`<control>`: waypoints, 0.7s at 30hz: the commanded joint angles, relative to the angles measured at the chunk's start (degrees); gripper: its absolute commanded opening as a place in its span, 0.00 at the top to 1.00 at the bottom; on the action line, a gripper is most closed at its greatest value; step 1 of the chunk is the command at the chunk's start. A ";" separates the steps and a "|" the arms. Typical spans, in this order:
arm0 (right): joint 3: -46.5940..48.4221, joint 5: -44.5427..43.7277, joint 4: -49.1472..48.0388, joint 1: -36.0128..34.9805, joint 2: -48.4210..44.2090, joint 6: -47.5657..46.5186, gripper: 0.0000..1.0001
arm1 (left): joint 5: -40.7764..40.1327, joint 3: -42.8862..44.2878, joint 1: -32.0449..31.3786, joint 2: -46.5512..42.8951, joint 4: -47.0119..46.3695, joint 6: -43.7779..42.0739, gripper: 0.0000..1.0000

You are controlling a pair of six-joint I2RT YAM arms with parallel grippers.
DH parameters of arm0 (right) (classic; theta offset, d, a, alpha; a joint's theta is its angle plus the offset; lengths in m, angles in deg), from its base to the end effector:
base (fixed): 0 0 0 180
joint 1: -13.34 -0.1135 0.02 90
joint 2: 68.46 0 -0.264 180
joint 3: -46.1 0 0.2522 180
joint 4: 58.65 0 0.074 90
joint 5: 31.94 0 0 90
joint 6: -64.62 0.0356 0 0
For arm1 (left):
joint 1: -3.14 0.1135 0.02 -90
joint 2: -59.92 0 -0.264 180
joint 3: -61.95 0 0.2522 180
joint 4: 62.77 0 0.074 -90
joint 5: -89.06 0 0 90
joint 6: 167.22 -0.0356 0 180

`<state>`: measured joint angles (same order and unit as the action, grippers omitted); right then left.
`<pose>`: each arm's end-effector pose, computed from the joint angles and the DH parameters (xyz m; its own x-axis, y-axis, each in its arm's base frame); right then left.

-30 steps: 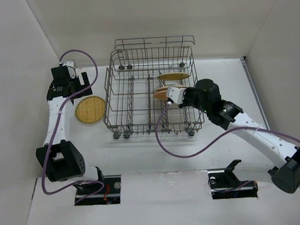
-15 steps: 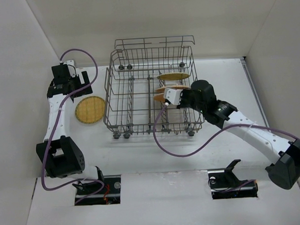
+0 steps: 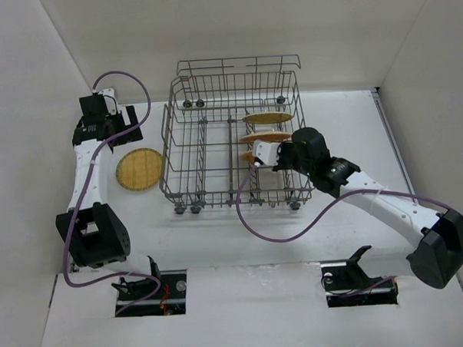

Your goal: Load the plates into the dish rack

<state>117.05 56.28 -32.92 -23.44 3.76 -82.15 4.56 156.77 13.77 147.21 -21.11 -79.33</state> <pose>0.2323 0.1722 0.3096 0.2828 -0.8325 -0.4765 -0.6200 0.2204 -0.7530 0.3428 0.0609 0.3489 -0.5550 -0.0669 -0.8292 -0.0853 0.9961 -0.0233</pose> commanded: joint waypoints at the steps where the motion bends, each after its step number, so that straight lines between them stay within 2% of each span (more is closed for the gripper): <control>1: -0.06 -0.33 -5.11 0.61 0.02 1.14 0.75 | 0.66 2.79 0.57 -0.01 -0.21 -0.44 0.10; 2: -0.23 0.11 -5.02 0.70 0.02 1.49 0.66 | 0.66 2.79 0.57 0.08 -0.13 -0.53 0.10; 5: -0.32 0.81 -3.80 0.87 0.72 2.63 0.58 | 0.66 2.18 0.40 0.25 0.22 -0.53 0.09; 9: -0.06 2.39 -2.39 1.31 0.37 4.82 0.36 | 0.92 -1.24 1.01 -1.06 -0.74 0.17 0.05; 15: 0.29 2.93 -2.04 1.49 -2.17 4.66 0.27 | 5.92 -9.41 6.72 -3.00 -4.87 4.74 0.05; 19: 0.82 2.31 -1.95 1.31 -4.46 3.51 0.24 | 8.73 -15.56 13.12 -3.35 -8.46 9.66 0.05; 21: 1.69 2.13 -1.60 1.23 -5.60 3.34 0.23 | 11.19 -18.55 16.47 -3.88 -11.27 11.42 0.09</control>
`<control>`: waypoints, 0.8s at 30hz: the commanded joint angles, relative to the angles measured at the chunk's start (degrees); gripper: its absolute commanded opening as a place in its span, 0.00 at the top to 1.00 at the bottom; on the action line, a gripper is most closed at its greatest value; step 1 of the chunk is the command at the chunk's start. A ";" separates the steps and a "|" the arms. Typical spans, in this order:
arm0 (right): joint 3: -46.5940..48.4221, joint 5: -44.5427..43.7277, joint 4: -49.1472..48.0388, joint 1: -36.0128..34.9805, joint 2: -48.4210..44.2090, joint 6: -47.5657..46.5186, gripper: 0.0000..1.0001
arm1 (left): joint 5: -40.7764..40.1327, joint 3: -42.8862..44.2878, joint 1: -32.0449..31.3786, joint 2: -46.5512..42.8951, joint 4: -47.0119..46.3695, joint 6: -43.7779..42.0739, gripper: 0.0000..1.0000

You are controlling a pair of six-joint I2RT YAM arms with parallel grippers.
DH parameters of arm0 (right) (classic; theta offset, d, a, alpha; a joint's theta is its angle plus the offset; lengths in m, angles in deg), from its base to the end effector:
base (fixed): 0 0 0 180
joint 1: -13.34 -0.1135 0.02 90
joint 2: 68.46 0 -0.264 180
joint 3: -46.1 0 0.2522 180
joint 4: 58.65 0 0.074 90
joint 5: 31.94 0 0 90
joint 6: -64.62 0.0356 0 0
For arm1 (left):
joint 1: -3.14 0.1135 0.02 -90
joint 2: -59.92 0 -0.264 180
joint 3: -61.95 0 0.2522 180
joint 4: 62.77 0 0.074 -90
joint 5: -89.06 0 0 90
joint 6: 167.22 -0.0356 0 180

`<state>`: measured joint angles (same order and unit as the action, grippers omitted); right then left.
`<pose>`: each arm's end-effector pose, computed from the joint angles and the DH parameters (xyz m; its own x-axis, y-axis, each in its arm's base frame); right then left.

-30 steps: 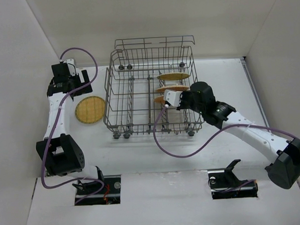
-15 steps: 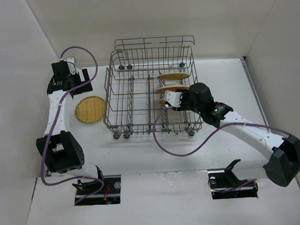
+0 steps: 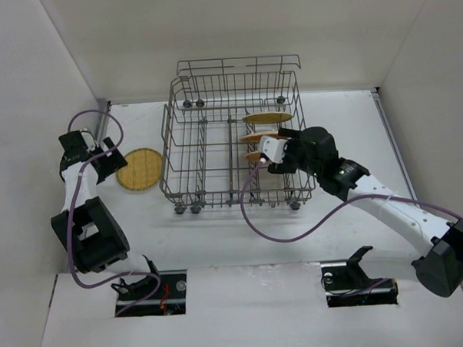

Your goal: Load the plates into the dish rack

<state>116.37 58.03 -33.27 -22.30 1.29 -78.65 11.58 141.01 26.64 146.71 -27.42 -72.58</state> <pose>0.2278 0.1633 0.3174 0.2624 -0.7981 -0.5425 -0.6221 0.2899 -0.7273 0.3099 0.1263 0.2689 -0.6046 -0.3490 -0.7160 -0.2939 0.9332 -0.2067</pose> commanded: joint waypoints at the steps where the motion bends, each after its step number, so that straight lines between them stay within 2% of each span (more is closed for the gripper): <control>1: 3.07 0.12 -0.90 0.09 -3.40 -0.34 0.22 | 5.40 -3.85 4.91 -3.46 -5.93 5.19 0.12; 4: 5.53 -0.93 0.60 0.00 -3.66 -0.69 0.21 | 7.61 -5.44 6.77 -2.94 -6.90 6.78 0.22; 9: 10.45 -1.02 2.80 0.00 -3.58 -0.07 0.19 | 10.07 -7.90 8.62 -2.58 -9.63 9.50 0.27; 17: 16.08 -2.60 3.85 0.70 -2.52 -0.51 0.18 | 12.71 -10.10 11.60 -0.74 -13.40 12.58 0.28; 24: 21.62 -2.95 6.92 4.39 -0.68 -0.78 0.18 | 14.29 -12.03 13.71 2.33 -17.10 14.60 0.28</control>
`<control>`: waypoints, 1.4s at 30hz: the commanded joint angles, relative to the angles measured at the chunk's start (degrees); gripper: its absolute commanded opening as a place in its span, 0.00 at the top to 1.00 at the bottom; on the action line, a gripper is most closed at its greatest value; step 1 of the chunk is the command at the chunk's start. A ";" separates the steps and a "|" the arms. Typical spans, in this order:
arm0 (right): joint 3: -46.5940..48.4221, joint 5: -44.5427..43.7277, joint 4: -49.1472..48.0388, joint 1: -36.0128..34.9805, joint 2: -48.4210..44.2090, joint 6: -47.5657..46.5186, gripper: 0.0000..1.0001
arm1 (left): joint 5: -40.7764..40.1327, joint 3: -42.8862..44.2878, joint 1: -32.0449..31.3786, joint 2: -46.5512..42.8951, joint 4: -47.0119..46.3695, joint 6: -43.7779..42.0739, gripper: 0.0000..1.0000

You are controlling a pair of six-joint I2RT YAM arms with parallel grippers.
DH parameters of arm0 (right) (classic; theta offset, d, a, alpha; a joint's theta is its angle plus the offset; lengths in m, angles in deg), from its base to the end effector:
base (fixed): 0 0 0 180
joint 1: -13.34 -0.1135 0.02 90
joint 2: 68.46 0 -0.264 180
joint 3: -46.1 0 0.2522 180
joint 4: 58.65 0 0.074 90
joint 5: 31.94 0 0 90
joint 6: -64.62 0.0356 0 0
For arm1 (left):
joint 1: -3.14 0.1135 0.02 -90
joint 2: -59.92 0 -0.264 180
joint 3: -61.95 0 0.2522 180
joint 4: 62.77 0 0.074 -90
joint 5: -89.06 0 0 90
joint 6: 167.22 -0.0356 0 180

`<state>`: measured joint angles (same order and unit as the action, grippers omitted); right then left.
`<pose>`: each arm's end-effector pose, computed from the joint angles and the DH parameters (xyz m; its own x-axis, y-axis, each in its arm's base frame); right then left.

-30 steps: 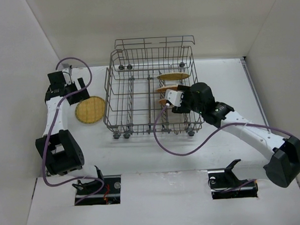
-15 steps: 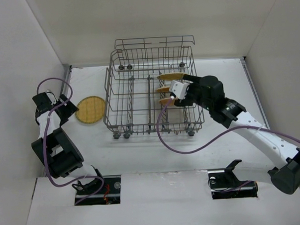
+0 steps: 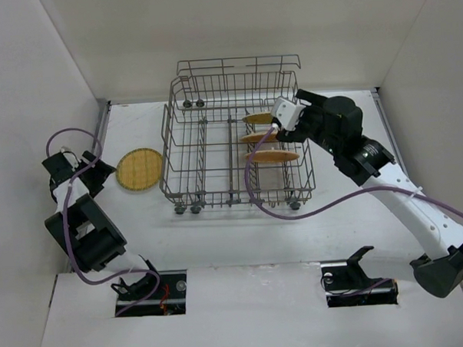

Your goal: Load the plates into the dish rack

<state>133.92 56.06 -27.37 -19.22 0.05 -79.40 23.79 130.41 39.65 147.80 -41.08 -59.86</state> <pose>0.2270 0.1435 0.4198 0.3093 -0.7621 -0.5689 -0.4405 0.4153 -0.7959 0.2727 0.1833 0.2235 -0.4188 -0.6472 -0.6371 -0.4317 0.7591 -0.4873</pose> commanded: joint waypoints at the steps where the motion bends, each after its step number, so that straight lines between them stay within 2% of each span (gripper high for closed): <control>1: 4.77 -1.16 1.46 1.75 0.92 -0.03 0.18 | 2.16 -1.61 0.89 1.77 -4.22 2.23 0.28; 8: 9.34 -2.74 4.10 3.60 2.77 0.58 0.18 | 2.51 -2.84 0.98 5.63 -8.18 3.64 0.28; 16: 11.63 -4.59 6.56 3.33 3.73 -0.65 0.18 | 3.65 -2.32 0.01 11.26 -11.70 6.10 0.37; 23: 13.04 -6.43 7.44 2.37 4.61 -2.23 0.18 | 6.12 1.99 -2.89 18.46 -12.76 8.47 0.41; 26: 13.48 -7.23 7.79 2.19 4.70 -2.32 0.19 | 6.47 3.92 -4.56 21.10 -12.85 9.26 0.46; 31: 13.56 -8.98 8.41 1.93 4.35 -2.58 0.19 | 7.00 6.30 -7.20 24.27 -12.85 10.32 0.62; 36: 13.39 -10.22 8.50 1.40 4.00 -2.32 0.20 | 7.44 7.27 -8.34 25.59 -12.32 10.58 0.87; 42: 13.39 -11.01 8.58 0.70 4.35 -2.32 0.20 | 7.88 6.92 -7.38 25.51 -11.97 10.15 0.97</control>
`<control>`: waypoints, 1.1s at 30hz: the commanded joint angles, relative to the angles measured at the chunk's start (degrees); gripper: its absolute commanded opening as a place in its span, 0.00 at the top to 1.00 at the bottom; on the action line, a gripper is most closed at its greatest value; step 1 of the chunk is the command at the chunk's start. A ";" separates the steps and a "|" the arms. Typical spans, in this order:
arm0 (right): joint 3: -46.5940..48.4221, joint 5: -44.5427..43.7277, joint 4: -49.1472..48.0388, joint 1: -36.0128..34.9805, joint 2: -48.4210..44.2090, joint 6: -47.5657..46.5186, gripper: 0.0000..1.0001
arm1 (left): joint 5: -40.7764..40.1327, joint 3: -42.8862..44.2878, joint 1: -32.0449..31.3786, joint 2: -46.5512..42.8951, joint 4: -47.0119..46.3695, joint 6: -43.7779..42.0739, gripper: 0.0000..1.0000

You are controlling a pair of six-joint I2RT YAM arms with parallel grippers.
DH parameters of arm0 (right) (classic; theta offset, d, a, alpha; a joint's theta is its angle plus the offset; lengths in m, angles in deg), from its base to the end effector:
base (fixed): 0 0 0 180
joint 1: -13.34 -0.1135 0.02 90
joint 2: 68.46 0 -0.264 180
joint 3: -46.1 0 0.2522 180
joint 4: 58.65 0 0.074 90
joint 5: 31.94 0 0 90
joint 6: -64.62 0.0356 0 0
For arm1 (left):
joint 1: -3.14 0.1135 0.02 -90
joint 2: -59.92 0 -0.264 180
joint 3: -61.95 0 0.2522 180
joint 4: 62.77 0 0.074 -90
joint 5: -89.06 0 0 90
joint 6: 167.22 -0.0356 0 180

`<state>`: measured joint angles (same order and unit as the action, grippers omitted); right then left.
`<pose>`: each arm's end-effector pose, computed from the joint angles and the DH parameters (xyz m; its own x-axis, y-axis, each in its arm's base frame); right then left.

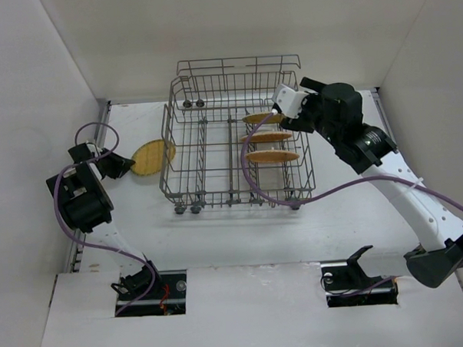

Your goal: Load the plates into the dish rack

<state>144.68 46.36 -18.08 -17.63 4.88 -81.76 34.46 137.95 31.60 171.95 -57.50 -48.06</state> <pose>0.2416 0.1366 0.4452 0.1545 -0.8583 -0.4893 -0.3749 0.4073 -0.8328 0.3618 0.1727 0.1419 -0.5039 -0.7249 -0.4698 -0.2878 0.6537 -0.6999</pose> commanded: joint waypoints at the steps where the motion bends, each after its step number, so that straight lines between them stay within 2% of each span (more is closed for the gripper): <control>1: 2.64 -1.48 -0.70 -1.07 -0.39 -0.04 0.20 | -2.79 -0.89 1.28 0.74 4.36 -1.83 0.98; 8: 0.18 -1.83 -2.63 -1.16 -0.48 0.83 0.21 | -3.58 -1.16 5.76 -6.99 6.20 -2.97 1.00; 17: -2.73 -1.04 -4.75 0.68 -0.75 4.69 0.21 | -4.63 4.29 11.30 -19.47 12.26 -6.75 1.00; 28: -4.48 2.12 -6.94 2.62 -0.30 6.28 0.21 | -6.74 5.17 9.81 -25.71 16.84 -10.18 1.00; 33: -5.27 2.12 -7.21 5.25 -0.04 9.44 0.21 | -9.99 8.24 5.43 -30.36 20.17 -15.27 1.00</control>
<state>139.69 47.82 -21.99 -14.13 5.01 -75.59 25.50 141.32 39.65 147.93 -37.48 -59.73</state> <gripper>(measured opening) 0.787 0.062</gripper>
